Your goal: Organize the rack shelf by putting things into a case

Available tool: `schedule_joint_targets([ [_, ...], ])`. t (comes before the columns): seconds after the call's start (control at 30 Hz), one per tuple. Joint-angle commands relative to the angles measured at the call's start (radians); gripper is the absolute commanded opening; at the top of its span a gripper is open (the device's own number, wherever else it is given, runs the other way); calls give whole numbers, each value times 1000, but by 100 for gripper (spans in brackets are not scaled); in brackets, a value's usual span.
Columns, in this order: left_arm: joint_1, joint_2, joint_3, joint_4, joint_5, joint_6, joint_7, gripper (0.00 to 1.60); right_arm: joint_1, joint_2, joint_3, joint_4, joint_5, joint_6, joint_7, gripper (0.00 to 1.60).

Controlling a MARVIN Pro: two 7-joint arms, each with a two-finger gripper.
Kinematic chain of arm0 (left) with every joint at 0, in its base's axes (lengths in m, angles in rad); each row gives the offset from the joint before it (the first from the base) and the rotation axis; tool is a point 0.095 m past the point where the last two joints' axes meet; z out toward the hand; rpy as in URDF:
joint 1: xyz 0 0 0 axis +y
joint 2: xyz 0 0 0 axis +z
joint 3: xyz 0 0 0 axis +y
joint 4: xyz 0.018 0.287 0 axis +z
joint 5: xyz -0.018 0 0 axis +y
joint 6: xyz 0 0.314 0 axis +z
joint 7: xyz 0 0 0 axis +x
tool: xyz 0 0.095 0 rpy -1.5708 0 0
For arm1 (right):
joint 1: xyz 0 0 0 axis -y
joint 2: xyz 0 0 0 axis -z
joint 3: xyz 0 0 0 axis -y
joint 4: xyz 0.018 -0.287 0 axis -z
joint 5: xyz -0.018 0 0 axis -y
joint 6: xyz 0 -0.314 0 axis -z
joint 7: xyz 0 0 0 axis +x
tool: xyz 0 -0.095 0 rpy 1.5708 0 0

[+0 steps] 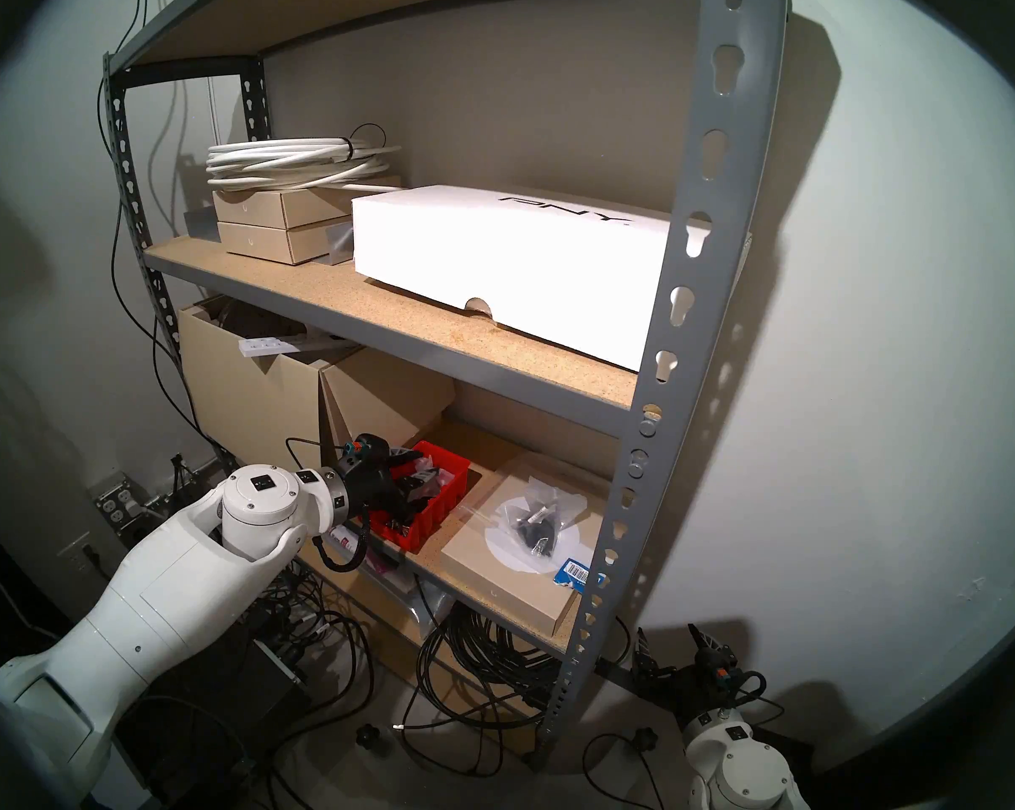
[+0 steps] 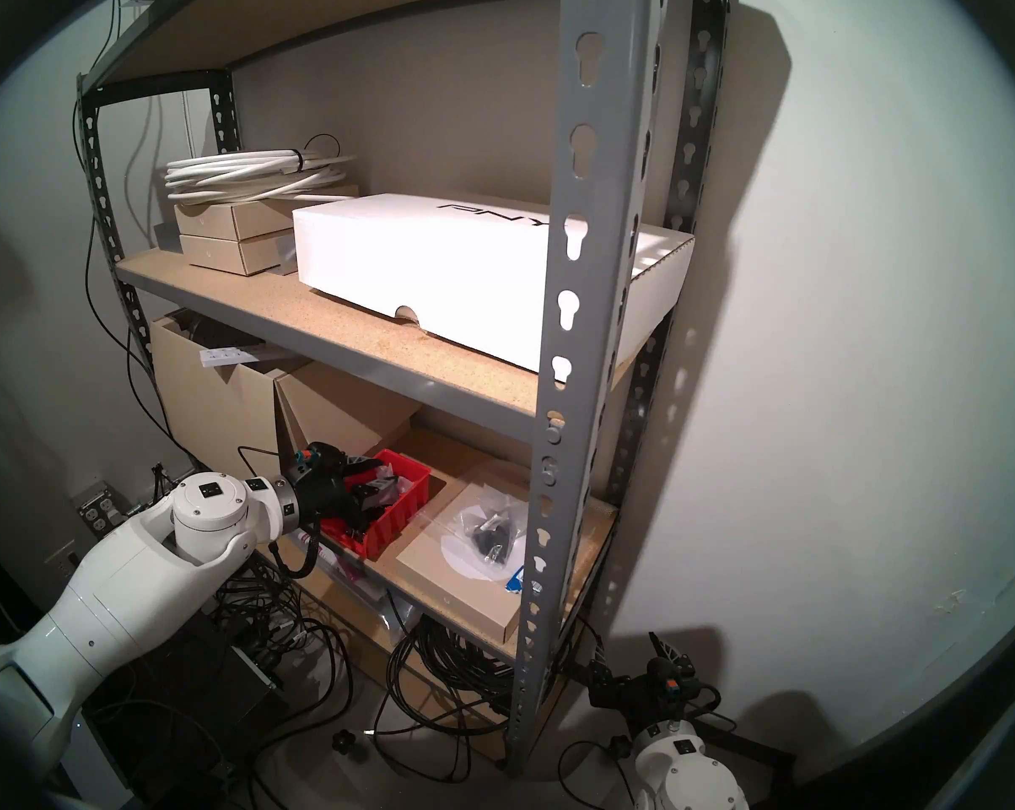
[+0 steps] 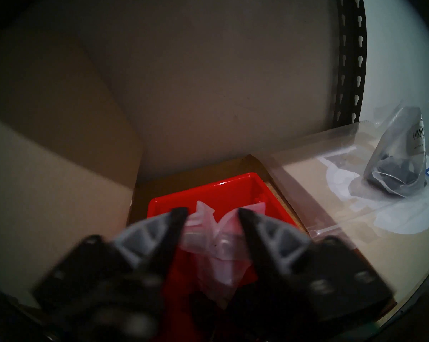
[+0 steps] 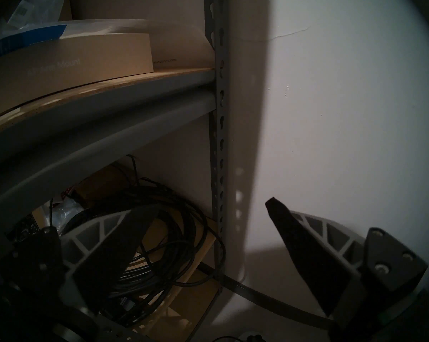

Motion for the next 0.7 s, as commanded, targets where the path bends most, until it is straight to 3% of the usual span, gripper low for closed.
schedule_joint_targets([
  [0.0, -4, 5, -16, -23, -3, -10, 7, 138, 0, 0, 0, -17, 0, -1, 0, 160],
  [0.13, 16, 18, -34, -54, -14, -20, 18, 142, 0, 0, 0, -17, 0, -1, 0, 160],
  [0.2, 25, 31, -44, -81, -22, -19, 18, 154, 1, 0, 0, -17, 0, -2, 0, 160],
  [0.4, 68, 74, -83, -165, -52, -15, 24, 134, 1, 0, 0, -16, 0, -2, 0, 160],
  [0.43, 87, 88, -96, -192, -60, -12, 29, 106, 1, 0, 0, -16, 0, -2, 0, 160],
  [0.47, 95, 94, -101, -203, -64, -12, 30, 102, 1, 0, 0, -17, 0, -2, 0, 160],
  [0.67, 155, 119, -135, -274, -102, -13, 39, 107, 1, 0, 0, -17, 0, -2, 0, 160],
])
